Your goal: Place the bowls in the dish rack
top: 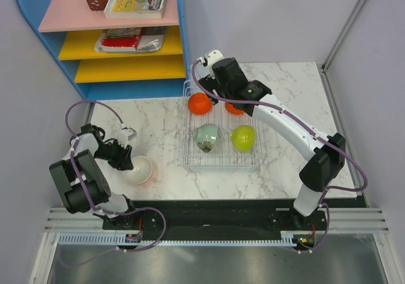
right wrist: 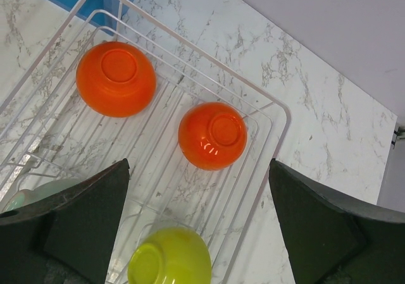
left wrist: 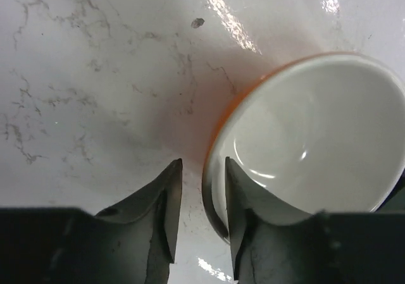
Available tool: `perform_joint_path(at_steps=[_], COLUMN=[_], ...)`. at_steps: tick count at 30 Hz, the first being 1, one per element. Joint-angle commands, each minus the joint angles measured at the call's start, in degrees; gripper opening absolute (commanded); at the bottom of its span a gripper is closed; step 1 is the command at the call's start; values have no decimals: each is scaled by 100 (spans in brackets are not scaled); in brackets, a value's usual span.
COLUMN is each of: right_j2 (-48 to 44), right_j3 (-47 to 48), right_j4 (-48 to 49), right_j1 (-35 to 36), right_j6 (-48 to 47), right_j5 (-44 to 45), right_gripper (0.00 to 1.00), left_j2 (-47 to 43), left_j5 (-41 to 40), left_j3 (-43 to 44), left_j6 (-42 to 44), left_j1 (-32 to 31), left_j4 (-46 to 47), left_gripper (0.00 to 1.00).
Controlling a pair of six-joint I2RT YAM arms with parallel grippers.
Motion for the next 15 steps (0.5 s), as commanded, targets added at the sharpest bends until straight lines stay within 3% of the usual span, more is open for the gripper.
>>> perform_joint_path(at_steps=[1, 5, 11, 15], right_j2=[-194, -177, -185, -194], right_j3=[98, 107, 99, 107], right_j4=[71, 71, 71, -7], right_j1=[-21, -30, -39, -65], right_j6=[34, 26, 61, 253], right_j5=[-21, 23, -12, -468], right_gripper=[98, 98, 98, 98], left_j2=[109, 179, 302, 189], left_j5=[93, 164, 321, 1162], left_j3=[255, 335, 589, 1298], left_j6=[265, 300, 318, 414], left_j1=[-18, -53, -71, -97], left_j4=[-24, -147, -366, -919], left_gripper=[20, 3, 2, 2])
